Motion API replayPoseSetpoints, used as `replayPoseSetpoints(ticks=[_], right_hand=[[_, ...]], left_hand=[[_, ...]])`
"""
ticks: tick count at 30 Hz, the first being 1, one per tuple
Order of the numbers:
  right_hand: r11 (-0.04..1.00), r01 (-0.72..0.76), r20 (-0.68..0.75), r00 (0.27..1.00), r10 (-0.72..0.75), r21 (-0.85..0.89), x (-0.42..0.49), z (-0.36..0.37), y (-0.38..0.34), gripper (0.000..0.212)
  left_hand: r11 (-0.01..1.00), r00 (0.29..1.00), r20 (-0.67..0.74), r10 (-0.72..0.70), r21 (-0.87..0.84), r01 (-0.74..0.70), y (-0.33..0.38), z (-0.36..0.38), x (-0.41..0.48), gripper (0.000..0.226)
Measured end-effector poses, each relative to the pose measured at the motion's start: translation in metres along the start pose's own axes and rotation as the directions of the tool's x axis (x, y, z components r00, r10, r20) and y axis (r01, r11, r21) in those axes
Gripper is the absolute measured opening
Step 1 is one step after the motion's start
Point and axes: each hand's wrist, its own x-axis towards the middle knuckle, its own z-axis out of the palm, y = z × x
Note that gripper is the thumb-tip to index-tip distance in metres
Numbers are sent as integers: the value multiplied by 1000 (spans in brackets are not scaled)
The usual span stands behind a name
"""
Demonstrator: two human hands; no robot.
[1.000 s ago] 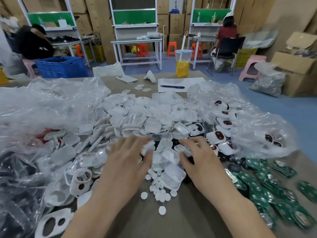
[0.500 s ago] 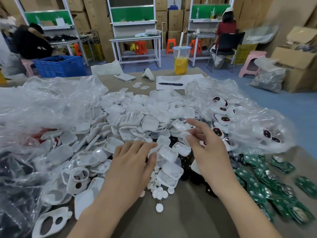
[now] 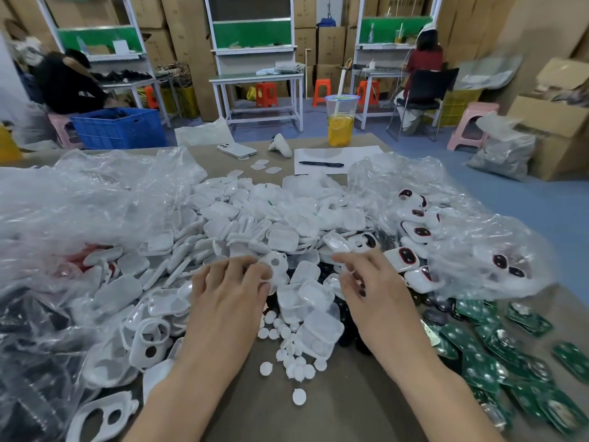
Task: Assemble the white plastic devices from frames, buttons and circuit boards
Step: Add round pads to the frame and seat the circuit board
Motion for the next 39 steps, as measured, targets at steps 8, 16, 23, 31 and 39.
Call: replayPoseSetpoints(ticks=[8,16,23,31,39], right_hand=[[983,184,41,982,-184,1,-5,0,-21,45],[953,-16,-65,997,38,303,-4,0,-25,8],[715,-152,-84,956,283,683,3,-6,-24,7],[630,-227,-26,930,366,742,7,-9,-16,8],[642,-195,-64,932,358,742,9,-7,-14,20]], left_hand=[[805,989,146,19,-589,71,11,-18,-5,17],[709,994,100,-42,-698,100,12,-27,-4,14],[912,851,402,338,-365,-189,7,-29,-12,49],[927,886,344,312,-315,-205,2,-27,-6,29],[925,898,317,305,-322,-200,5,-31,-8,11]])
